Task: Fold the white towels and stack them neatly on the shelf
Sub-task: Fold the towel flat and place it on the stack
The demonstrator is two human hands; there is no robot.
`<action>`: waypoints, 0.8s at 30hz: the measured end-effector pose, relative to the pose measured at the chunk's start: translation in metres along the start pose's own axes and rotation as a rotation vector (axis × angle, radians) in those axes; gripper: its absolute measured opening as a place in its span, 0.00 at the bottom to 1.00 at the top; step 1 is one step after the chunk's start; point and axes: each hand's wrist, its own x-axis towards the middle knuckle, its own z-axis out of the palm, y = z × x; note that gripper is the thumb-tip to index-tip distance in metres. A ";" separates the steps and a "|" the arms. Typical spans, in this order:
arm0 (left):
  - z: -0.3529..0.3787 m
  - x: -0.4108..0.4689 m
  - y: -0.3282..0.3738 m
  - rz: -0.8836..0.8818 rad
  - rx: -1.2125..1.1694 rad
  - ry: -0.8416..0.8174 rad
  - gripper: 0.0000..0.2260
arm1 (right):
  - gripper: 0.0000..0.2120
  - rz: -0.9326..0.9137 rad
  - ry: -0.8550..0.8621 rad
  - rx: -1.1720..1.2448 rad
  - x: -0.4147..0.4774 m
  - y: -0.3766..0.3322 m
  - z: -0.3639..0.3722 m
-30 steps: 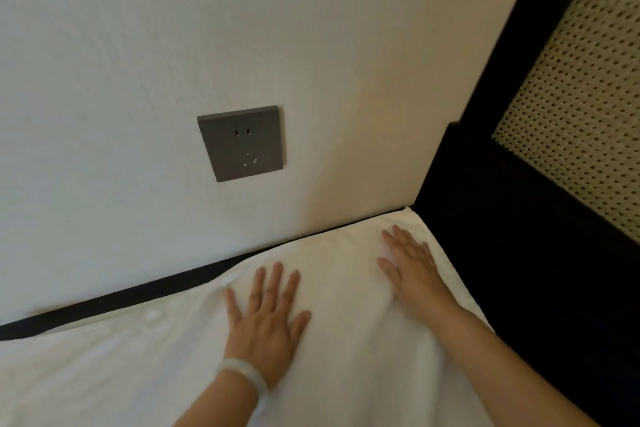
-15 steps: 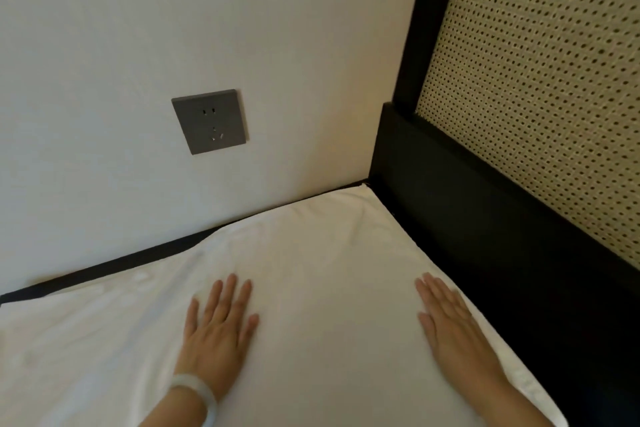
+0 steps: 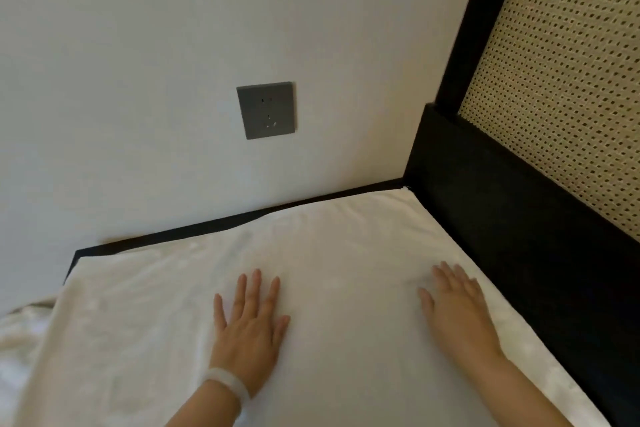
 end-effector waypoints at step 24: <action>-0.062 0.053 -0.263 -0.803 -0.202 0.024 0.23 | 0.17 -0.756 0.005 0.280 0.090 -0.295 0.022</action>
